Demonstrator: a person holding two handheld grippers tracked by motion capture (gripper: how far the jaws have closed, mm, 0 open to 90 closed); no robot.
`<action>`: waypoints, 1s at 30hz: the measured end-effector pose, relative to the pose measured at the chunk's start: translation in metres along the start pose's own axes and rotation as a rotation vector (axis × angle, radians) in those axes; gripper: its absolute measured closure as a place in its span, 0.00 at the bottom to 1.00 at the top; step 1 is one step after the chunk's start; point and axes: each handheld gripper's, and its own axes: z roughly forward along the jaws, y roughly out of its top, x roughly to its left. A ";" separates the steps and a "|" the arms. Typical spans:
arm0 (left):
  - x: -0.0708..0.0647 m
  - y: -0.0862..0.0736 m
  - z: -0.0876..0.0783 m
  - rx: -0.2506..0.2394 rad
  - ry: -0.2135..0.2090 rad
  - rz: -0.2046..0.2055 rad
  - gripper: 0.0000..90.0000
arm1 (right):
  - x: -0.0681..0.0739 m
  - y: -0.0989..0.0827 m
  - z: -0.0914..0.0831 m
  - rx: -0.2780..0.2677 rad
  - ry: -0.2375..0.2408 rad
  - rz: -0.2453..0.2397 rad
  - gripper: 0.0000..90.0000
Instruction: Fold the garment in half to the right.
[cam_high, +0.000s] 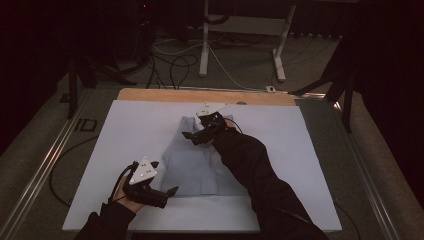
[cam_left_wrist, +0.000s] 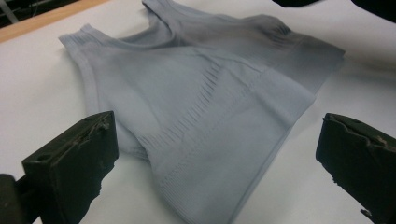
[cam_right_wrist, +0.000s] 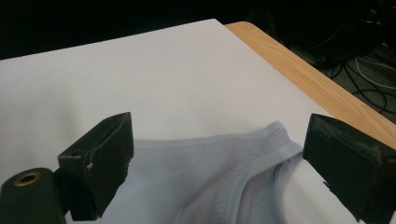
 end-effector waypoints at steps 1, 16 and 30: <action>0.000 -0.001 0.002 0.001 0.002 -0.006 0.01 | -0.002 0.001 0.003 0.004 -0.001 0.002 0.10; 0.001 -0.016 0.022 0.113 0.007 -0.038 0.01 | -0.014 0.004 0.039 0.057 0.029 0.032 0.10; 0.007 -0.028 0.040 0.322 0.010 -0.030 0.05 | -0.025 0.003 0.058 0.115 0.030 0.053 0.10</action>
